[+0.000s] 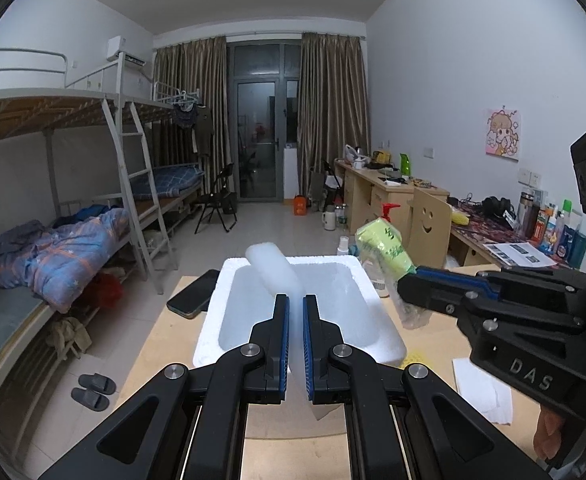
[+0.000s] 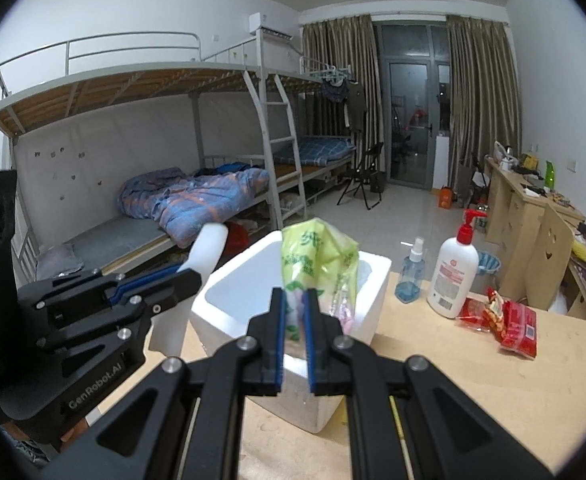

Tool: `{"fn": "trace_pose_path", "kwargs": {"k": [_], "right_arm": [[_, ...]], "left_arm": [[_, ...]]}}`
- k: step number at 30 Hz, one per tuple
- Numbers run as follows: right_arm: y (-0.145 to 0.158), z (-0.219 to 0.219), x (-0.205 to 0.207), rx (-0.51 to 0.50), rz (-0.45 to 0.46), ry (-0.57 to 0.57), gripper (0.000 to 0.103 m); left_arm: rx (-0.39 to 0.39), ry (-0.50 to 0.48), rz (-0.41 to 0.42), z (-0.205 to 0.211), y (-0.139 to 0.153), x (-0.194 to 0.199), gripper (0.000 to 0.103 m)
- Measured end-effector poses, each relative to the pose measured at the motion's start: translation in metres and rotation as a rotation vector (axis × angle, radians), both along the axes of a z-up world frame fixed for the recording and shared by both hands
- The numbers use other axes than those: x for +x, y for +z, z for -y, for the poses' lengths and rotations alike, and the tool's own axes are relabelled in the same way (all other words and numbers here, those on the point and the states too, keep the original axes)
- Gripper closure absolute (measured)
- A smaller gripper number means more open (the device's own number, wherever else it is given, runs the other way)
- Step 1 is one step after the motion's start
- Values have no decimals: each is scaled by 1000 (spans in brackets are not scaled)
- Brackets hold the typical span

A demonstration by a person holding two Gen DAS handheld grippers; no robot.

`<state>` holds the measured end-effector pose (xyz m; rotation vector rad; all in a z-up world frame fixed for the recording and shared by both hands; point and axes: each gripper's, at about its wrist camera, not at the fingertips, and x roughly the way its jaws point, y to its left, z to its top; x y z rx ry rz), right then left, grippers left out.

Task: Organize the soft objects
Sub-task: 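Carry the foam strip with the left tool while the right tool carries the packet to the box, then lower the foam strip into the foam box and open the left tool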

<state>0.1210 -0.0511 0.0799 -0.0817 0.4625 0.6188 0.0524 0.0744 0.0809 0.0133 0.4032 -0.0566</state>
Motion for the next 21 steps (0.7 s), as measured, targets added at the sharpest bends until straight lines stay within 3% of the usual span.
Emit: {"fn": "trace_pose_path", "kwargs": {"k": [21], "right_arm": [[-1,-17,51,-37,-22,7,92]], "left_arm": [[-3,4,-73,1,-7,81,97]]}}
